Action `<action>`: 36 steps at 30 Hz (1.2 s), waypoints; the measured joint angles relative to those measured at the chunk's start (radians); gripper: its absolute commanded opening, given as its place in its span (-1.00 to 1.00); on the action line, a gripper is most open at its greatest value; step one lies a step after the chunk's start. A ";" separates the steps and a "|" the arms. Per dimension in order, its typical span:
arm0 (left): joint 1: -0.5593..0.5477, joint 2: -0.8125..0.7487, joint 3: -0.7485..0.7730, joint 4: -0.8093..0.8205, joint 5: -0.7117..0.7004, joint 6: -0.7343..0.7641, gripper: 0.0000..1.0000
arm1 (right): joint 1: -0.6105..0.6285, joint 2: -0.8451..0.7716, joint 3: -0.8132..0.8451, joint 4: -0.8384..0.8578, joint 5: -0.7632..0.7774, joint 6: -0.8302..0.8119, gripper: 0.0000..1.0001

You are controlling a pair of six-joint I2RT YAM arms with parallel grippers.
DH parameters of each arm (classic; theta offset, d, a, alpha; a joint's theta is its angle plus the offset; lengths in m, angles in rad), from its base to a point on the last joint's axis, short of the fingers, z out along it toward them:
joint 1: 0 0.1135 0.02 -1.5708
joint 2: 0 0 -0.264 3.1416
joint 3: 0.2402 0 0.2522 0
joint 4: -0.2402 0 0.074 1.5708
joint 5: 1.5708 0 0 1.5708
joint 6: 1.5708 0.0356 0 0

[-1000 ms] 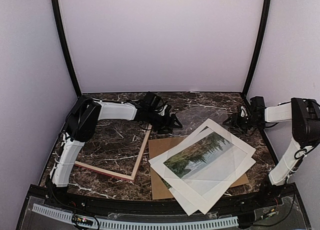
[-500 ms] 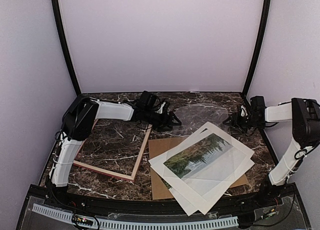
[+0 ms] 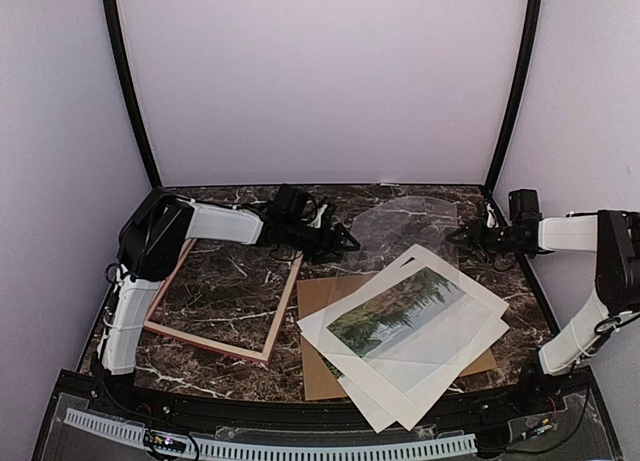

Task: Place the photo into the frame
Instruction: Pick up the glass panel from the photo.

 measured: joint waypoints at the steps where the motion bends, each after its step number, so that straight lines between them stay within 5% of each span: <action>1: 0.001 -0.002 -0.002 0.003 -0.001 0.000 0.53 | -0.001 -0.006 -0.004 0.005 -0.010 0.003 -0.08; 11: 0.006 -0.015 -0.008 0.007 -0.044 0.000 0.53 | -0.002 -0.057 -0.047 0.048 -0.095 0.033 -0.21; 23: 0.006 -0.020 -0.018 0.004 -0.075 0.002 0.55 | -0.002 -0.075 -0.045 0.040 -0.114 0.046 -0.99; 36: 0.006 -0.197 -0.091 -0.002 -0.109 0.155 0.74 | -0.002 -0.110 0.046 0.010 -0.121 0.073 -1.00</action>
